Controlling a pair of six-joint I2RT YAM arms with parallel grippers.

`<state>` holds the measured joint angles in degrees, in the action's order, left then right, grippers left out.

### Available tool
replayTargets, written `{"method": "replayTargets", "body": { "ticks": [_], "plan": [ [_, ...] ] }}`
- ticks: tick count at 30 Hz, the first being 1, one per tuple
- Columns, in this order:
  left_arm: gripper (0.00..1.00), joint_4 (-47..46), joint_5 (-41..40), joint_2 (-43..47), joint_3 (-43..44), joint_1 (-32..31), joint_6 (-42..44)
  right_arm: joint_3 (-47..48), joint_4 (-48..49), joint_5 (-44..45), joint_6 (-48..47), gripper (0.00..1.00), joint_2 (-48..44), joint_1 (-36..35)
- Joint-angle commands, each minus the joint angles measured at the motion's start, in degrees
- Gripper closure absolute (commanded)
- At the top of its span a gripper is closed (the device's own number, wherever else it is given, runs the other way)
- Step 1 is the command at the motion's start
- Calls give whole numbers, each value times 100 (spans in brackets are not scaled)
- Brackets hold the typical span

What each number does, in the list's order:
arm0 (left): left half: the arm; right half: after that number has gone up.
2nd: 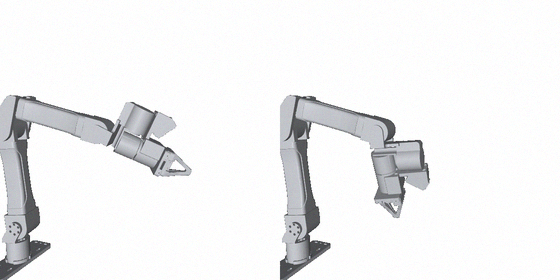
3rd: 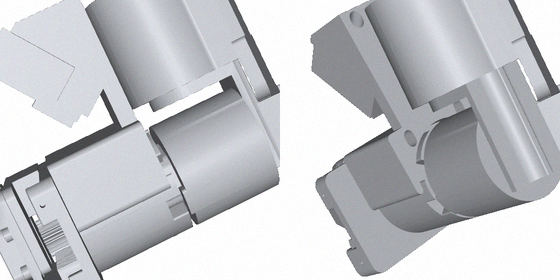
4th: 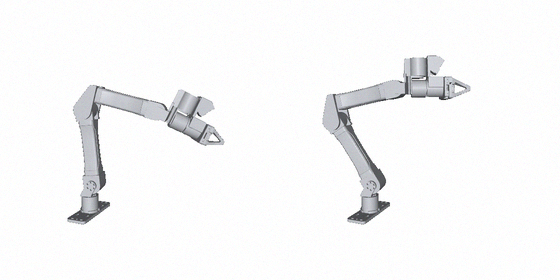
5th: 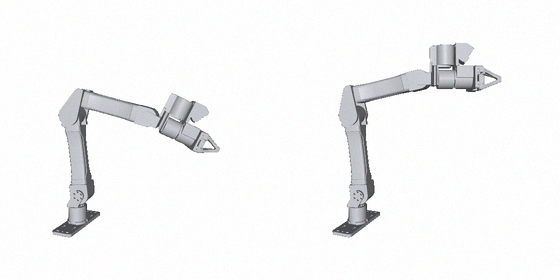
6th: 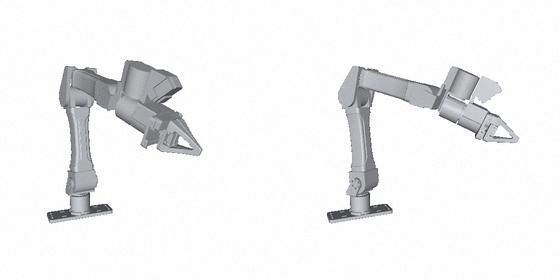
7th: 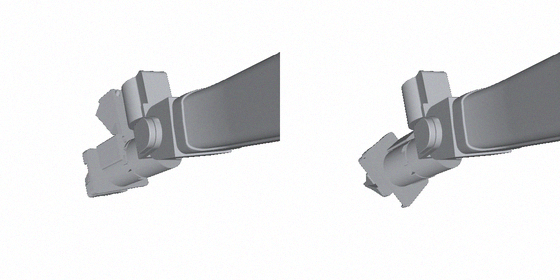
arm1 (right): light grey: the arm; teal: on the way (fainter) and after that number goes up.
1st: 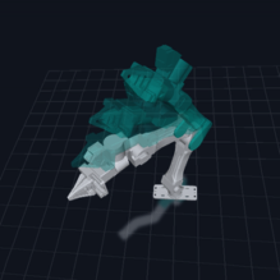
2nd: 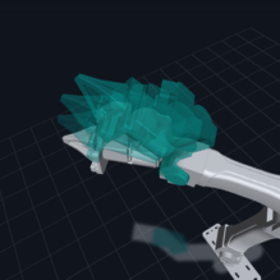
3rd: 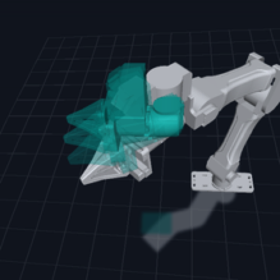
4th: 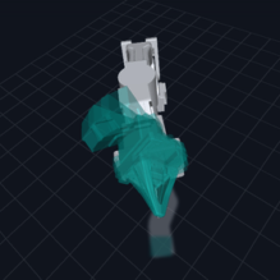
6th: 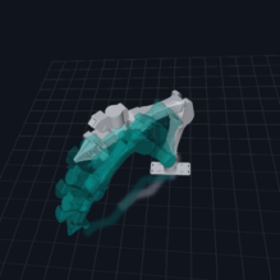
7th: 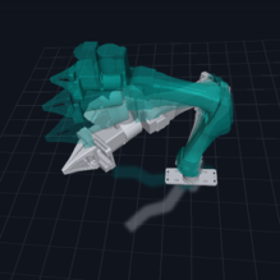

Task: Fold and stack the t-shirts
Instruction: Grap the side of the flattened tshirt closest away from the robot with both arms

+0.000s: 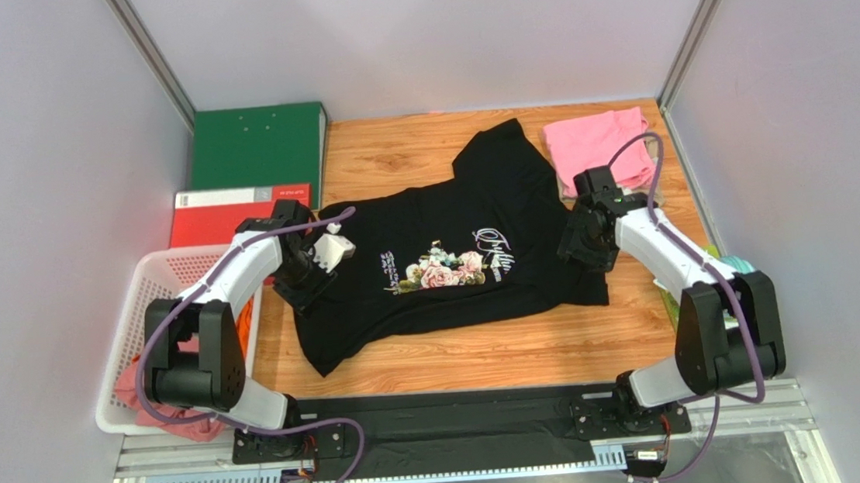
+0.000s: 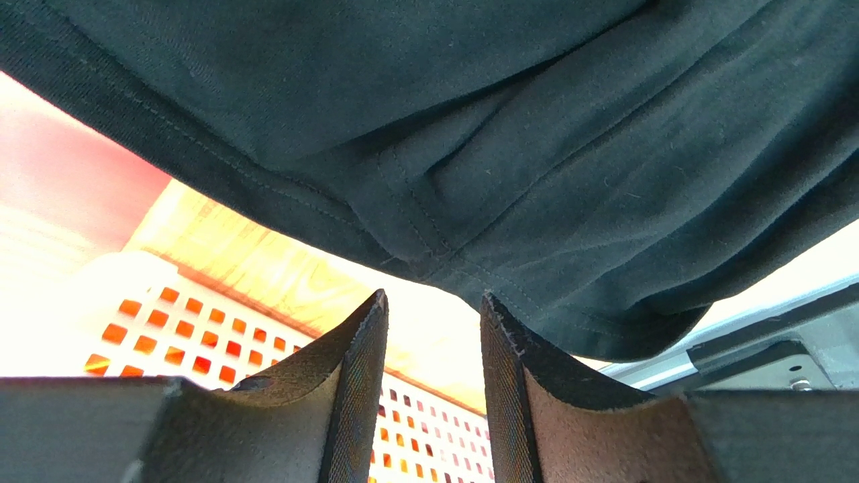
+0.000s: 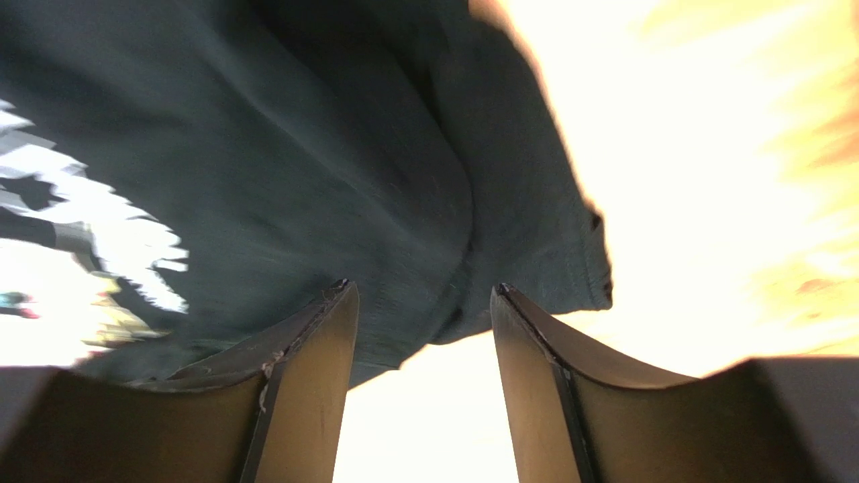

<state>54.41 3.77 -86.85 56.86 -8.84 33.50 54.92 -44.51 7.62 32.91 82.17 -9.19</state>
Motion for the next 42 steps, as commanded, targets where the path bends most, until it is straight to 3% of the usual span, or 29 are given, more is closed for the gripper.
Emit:
{"method": "replayTargets", "body": {
  "ticks": [1,27,30,33,34,42],
  "plan": [
    [54,34,62,238,-43,23,-1,572,-93,197,-267,43,-184,303],
    [55,184,62,362,1,23,34,846,874,-673,-329,49,1266,524],
    [55,149,27,362,-35,23,52,740,918,-900,-329,59,1231,515],
    [55,122,18,353,-61,23,43,661,909,-981,-337,84,1082,471],
    [55,113,18,353,-61,23,26,635,900,-1008,-346,100,1038,471],
    [55,280,185,537,70,23,-106,1169,856,-1639,-215,100,-51,313]
  ]
}}
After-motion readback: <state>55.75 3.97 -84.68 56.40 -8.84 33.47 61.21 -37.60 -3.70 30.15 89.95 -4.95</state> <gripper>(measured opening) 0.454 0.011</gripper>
